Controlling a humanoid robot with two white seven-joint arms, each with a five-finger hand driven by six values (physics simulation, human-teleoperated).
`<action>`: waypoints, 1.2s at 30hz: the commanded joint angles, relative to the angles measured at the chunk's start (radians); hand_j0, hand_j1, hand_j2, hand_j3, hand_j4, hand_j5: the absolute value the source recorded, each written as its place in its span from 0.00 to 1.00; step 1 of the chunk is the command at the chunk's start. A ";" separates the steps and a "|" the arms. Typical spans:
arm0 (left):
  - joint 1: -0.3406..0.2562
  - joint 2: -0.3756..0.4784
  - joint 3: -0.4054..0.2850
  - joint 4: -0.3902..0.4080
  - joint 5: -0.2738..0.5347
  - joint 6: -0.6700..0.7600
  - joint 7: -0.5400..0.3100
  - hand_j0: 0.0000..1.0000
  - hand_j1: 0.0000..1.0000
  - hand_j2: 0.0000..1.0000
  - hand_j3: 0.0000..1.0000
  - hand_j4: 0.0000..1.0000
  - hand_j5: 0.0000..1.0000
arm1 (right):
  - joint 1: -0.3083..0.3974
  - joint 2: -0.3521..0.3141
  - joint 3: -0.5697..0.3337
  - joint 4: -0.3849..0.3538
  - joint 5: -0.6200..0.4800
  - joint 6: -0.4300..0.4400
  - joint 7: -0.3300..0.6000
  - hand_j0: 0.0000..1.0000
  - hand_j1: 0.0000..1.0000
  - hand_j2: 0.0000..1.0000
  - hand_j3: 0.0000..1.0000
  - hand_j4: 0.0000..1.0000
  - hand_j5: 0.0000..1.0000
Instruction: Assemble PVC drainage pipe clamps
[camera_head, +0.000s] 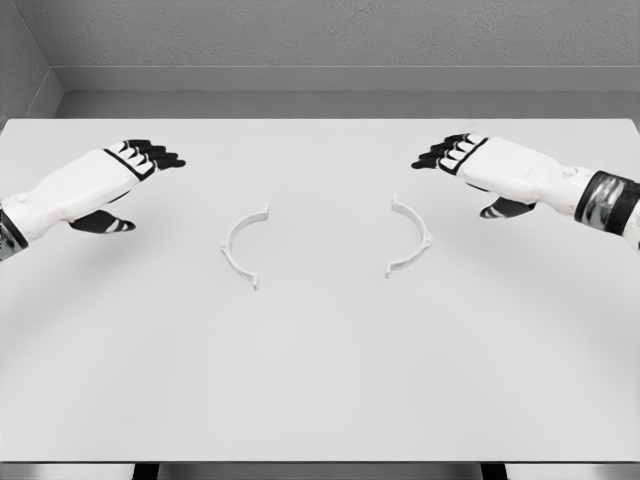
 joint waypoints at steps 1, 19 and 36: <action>-0.002 -0.023 -0.003 0.000 -0.018 0.001 0.000 1.00 1.00 1.00 1.00 1.00 1.00 | -0.002 0.069 0.004 0.077 -0.022 0.003 0.001 1.00 1.00 1.00 1.00 1.00 1.00; -0.084 -0.138 -0.095 0.060 -0.084 0.001 -0.023 1.00 1.00 1.00 1.00 1.00 1.00 | 0.046 0.122 -0.020 0.223 -0.062 0.003 -0.155 1.00 1.00 1.00 1.00 1.00 1.00; -0.107 -0.218 -0.123 0.133 -0.109 0.001 -0.037 1.00 1.00 1.00 1.00 1.00 1.00 | 0.043 0.165 -0.020 0.281 -0.049 0.003 -0.154 1.00 1.00 1.00 1.00 1.00 1.00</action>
